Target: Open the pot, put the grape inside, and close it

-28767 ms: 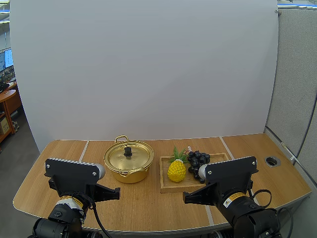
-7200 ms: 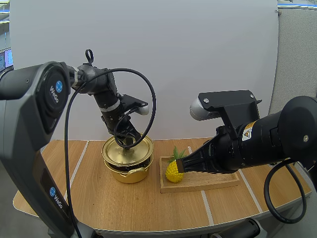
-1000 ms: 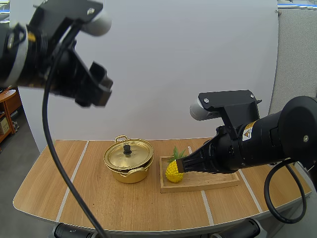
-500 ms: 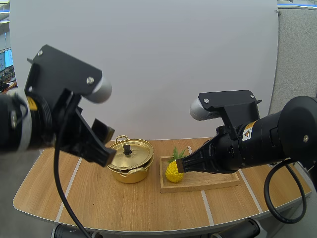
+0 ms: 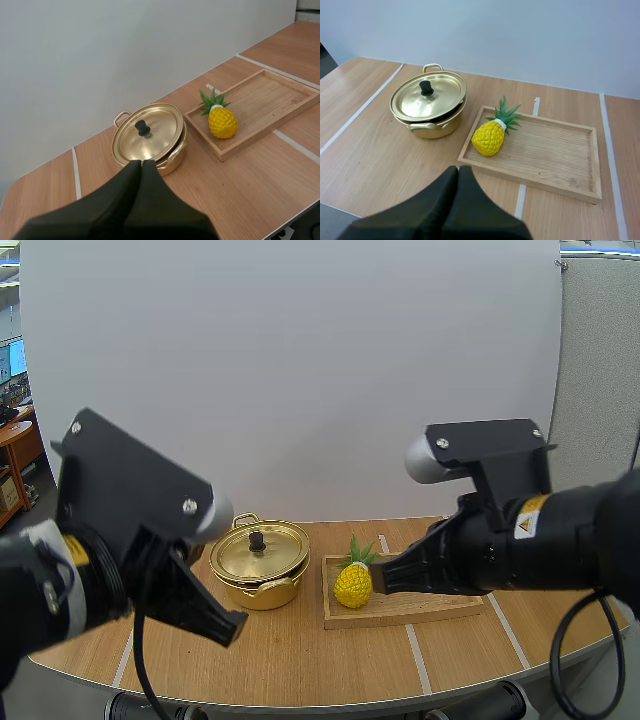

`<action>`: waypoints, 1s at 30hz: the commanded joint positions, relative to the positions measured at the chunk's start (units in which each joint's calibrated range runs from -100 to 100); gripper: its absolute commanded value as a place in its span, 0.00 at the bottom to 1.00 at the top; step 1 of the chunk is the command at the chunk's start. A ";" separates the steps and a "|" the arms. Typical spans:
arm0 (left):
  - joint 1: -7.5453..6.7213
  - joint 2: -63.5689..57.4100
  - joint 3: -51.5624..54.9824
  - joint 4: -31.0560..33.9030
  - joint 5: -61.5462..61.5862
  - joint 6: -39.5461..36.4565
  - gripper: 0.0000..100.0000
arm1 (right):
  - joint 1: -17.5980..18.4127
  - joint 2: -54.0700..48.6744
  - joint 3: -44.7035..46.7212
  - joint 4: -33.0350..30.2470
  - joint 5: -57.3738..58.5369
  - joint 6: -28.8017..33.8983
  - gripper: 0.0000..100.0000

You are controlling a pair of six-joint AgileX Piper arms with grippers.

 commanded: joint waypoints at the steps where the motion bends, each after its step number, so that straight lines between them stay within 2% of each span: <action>1: 0.07 -5.61 2.95 -1.41 0.00 -3.24 0.00 | -2.18 -8.24 -0.06 0.16 0.00 -0.68 0.00; 6: 0.07 -9.69 2.95 -1.41 -7.67 -9.62 0.00 | -2.34 -12.44 -0.06 -0.01 0.00 -1.13 0.00; 11: 0.07 -10.81 2.51 -1.18 -14.84 -12.91 0.00 | -2.68 -14.94 -0.42 0.61 0.00 -2.12 0.00; 17: 1.26 -10.81 2.75 0.80 -20.19 -16.80 0.00 | -2.88 -14.94 0.35 1.52 -5.86 -3.25 0.00; 20: 1.54 -10.81 4.25 1.52 -28.52 -17.80 0.00 | -2.90 -14.94 0.35 1.64 -13.21 -5.28 0.00; 23: 1.54 -10.81 7.95 2.18 -42.38 -17.90 0.00 | -2.90 -14.94 1.64 1.64 -23.55 -7.24 0.00; 28: 1.54 -10.81 16.45 7.70 -63.63 -17.90 0.00 | -2.90 -14.94 8.89 1.64 -43.06 -8.18 0.00; 30: 1.54 -10.81 19.75 7.94 -69.44 -17.90 0.00 | -2.90 -14.94 12.67 1.64 -50.15 -8.18 0.00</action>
